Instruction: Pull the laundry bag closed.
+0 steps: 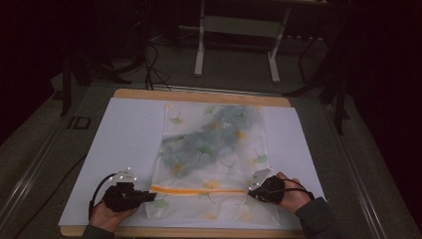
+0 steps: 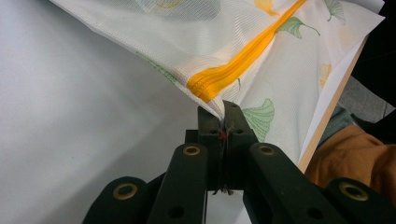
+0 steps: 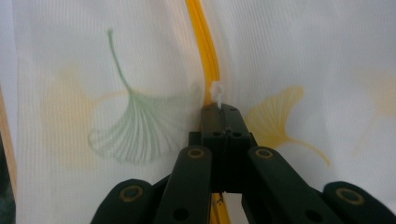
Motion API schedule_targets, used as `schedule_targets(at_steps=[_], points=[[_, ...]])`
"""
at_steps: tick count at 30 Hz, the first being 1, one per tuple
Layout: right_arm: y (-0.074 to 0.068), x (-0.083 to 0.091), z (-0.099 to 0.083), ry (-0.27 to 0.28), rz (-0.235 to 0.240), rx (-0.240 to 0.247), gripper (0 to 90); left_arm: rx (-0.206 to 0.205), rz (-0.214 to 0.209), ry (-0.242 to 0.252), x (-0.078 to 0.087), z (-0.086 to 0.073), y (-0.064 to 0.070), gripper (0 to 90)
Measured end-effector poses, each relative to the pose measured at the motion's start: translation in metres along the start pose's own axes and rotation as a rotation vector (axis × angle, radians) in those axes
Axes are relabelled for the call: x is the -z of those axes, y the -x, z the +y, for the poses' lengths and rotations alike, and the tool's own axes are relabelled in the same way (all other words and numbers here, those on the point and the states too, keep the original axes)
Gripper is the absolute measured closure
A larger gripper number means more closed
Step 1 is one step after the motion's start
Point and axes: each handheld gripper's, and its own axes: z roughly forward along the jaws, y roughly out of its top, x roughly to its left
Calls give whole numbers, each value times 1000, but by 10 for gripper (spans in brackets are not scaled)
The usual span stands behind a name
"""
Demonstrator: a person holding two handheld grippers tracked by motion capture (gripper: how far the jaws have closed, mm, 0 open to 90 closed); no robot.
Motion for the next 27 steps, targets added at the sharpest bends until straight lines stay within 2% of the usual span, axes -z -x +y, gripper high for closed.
schedule_targets(at_steps=[11, 18, 27], points=[[7, 14, -20, -32, -25, -28, 900, 7, 2, -1, 1, -1, -1, 886], [11, 27, -32, -51, -66, -36, 900, 8, 4, -1, 1, -1, -2, 886], [11, 32, -46, -54, -69, -53, 900, 23, -3, -7, 0, -3, -4, 886]])
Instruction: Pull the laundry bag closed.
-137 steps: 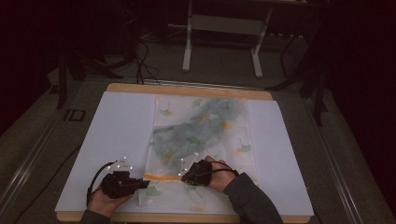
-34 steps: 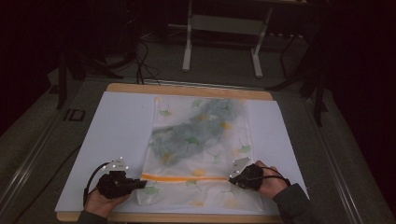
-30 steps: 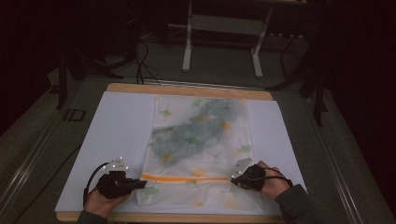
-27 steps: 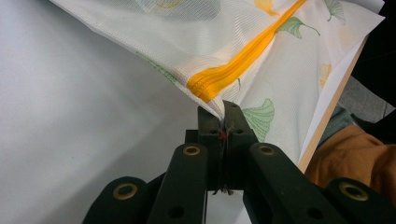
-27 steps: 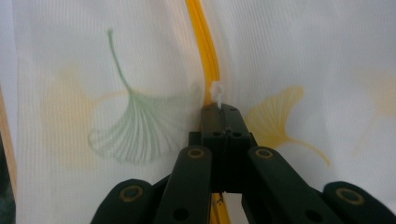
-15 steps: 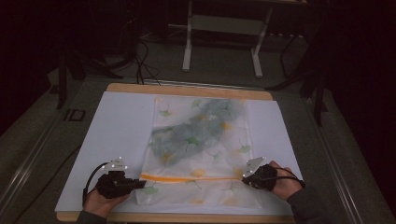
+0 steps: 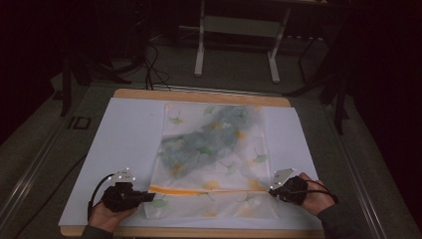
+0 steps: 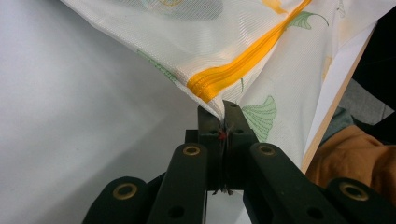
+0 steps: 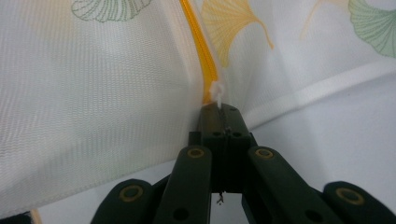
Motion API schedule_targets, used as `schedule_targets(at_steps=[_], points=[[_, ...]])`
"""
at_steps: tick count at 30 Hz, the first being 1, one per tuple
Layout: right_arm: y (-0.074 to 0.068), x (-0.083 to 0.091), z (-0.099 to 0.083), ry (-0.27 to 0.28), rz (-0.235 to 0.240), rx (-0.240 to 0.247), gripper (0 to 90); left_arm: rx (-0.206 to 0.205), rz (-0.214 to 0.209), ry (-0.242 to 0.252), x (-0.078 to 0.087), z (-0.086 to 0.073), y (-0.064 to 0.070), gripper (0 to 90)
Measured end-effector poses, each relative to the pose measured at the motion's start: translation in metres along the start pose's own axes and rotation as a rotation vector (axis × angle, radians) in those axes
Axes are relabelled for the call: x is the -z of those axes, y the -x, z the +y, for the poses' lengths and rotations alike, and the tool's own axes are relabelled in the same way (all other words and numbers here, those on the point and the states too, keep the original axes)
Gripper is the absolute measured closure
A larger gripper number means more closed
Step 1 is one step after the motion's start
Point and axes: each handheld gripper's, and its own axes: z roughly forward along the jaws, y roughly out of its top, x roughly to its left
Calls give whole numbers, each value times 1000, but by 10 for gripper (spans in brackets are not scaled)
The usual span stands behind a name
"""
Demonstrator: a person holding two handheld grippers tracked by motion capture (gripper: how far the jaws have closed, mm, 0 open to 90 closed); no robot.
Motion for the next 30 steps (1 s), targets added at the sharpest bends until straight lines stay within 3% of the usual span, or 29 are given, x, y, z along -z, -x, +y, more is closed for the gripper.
schedule_targets(at_steps=[7, 9, 12, 18, 24, 30], points=[[0, -1, -3, -1, 13, -14, 900, -1, -6, -11, -2, 0, 1, 877], [0, -2, -5, 4, 15, -22, 898, -2, -6, -11, -1, -1, 2, 815], [1, 0, -9, 19, 18, -46, 820, 9, -4, 6, 3, -3, -1, 725], [7, 8, -18, 86, 15, -104, 700, 22, 24, 44, 12, -4, -5, 656], [10, 11, -26, 131, 11, -168, 654, 22, 82, 80, 18, -5, -8, 643], [14, 5, -32, 191, 9, -240, 617, 32, 168, 102, 19, -5, -10, 636]])
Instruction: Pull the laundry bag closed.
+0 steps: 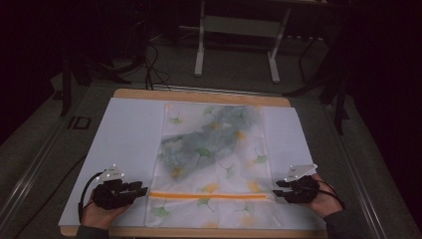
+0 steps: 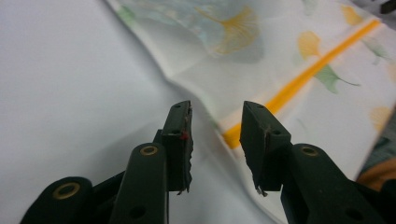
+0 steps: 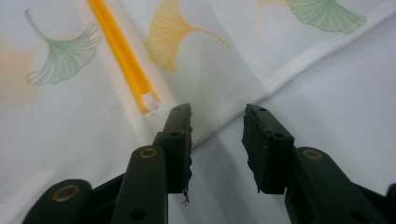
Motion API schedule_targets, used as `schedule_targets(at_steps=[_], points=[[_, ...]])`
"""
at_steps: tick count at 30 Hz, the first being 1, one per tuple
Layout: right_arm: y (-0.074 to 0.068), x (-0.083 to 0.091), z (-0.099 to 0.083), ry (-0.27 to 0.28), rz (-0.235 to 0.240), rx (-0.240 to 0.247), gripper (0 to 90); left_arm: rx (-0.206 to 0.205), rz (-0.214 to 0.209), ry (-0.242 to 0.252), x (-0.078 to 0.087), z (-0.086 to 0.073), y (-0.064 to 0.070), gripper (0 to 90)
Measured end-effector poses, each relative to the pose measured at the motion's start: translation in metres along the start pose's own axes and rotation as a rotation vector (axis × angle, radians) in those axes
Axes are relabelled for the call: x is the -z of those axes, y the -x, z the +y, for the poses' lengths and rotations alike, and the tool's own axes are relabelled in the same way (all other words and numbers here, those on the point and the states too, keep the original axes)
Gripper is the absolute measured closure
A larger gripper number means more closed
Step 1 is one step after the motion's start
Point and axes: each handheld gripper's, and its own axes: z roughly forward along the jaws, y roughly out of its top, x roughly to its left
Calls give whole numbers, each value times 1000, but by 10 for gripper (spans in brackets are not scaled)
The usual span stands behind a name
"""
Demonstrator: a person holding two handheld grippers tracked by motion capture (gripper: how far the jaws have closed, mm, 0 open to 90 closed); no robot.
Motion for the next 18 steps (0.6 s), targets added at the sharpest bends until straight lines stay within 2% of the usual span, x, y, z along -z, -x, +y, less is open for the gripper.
schedule_targets(at_steps=[9, 10, 12, 14, 16, 18], points=[[5, -12, -11, 114, -27, -127, 576, -5, 147, 37, -2, -2, -3, 611], [6, -14, -12, 129, -28, -139, 569, -1, 153, 42, -2, -2, -4, 607], [7, -16, -15, 151, -42, -170, 563, -1, 171, 34, -5, -3, -6, 590], [7, -18, -17, 183, -31, -210, 557, -3, 211, 9, -9, -4, -7, 578], [6, -21, -19, 213, -44, -246, 546, -10, 256, -2, -12, -5, -8, 559], [6, -23, -22, 246, -67, -284, 520, 3, 286, 5, -13, -5, -10, 527]])
